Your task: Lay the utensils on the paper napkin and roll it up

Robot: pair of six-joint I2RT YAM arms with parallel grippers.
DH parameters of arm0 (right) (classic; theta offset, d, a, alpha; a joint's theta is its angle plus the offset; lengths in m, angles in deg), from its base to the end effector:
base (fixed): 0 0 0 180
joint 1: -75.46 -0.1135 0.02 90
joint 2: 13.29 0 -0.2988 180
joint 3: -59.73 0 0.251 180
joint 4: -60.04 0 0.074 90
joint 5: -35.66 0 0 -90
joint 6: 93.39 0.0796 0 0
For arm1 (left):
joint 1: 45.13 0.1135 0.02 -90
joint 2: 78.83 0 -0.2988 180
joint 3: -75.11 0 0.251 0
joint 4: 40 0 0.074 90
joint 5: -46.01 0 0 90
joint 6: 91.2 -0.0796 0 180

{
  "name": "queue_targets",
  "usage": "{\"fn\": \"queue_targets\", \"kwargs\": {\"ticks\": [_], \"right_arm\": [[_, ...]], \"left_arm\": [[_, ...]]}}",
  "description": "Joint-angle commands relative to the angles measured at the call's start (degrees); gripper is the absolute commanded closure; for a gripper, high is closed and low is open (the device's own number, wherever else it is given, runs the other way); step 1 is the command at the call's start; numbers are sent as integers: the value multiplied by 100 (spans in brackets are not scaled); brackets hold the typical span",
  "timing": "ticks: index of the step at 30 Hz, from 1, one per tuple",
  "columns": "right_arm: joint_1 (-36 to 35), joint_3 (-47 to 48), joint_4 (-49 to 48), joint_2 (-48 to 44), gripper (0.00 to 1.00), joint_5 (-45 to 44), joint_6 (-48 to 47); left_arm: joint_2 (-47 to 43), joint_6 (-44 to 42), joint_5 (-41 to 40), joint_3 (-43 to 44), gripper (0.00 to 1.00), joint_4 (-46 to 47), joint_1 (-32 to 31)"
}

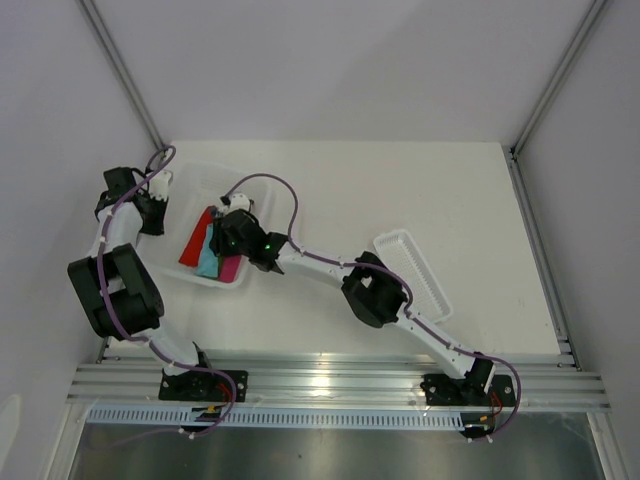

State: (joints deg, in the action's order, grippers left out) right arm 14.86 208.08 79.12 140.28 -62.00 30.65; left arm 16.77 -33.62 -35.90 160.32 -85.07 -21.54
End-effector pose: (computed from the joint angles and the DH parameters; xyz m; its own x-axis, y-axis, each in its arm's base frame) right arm 0.3415 0.5845 0.1607 -0.6173 0.0345 -0.7859 -0.5530 0.6915 0.4647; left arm 0.3552 0.1429 0.2397 -0.8104 0.2253 -0.5408 0.1320 0.9696 0.2061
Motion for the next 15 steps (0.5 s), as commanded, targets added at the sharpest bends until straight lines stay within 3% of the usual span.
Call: {"fn": "queue_targets", "kwargs": {"ticks": [1, 15], "right_arm": [[-66, 48, 503, -381, 59, -473, -161], [-216, 83, 503, -487, 58, -939, -644]], "left_arm": [[135, -510, -968, 87, 99, 136, 145], [91, -554, -950, 87, 99, 154, 154]]}}
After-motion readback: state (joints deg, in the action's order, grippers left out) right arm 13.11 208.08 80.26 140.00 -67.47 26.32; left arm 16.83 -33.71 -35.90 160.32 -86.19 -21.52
